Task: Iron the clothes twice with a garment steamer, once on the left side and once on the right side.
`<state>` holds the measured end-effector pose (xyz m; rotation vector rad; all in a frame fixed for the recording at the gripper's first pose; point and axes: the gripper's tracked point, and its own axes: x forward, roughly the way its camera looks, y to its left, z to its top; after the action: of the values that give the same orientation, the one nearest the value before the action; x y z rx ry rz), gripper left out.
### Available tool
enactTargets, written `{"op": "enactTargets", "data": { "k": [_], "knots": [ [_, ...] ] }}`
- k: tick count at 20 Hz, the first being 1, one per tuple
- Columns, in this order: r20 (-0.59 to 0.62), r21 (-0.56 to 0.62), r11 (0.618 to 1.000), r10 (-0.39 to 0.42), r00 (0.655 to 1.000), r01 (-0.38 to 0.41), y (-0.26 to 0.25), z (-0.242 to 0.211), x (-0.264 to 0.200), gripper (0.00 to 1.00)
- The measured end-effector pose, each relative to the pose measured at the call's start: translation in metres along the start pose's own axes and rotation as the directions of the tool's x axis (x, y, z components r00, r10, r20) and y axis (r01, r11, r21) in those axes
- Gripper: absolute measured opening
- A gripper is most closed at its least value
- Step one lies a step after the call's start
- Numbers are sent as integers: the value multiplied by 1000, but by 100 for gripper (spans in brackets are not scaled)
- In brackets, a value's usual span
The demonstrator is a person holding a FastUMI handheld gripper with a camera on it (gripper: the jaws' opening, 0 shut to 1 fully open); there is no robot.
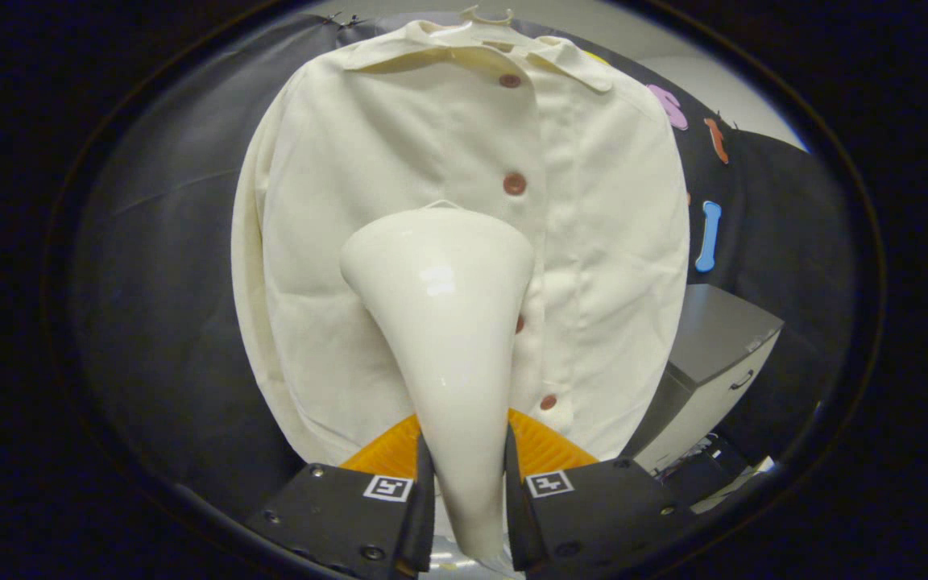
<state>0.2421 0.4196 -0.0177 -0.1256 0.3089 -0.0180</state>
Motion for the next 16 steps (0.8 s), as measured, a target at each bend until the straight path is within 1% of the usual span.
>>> {"op": "enactTargets", "data": {
  "k": [1, 3, 8, 16],
  "knots": [
    [-15, 0, 1000, -1, 1000, 1, 2, -10, 1, 37],
    [-43, -2, 1000, 22, 999, -23, 13, -27, 6, 37],
    [-156, -30, 999, -37, 987, 33, 15, -79, 15, 38],
    [-275, -23, 998, -68, 959, 64, 10, -143, 23, 38]
  ]
}}
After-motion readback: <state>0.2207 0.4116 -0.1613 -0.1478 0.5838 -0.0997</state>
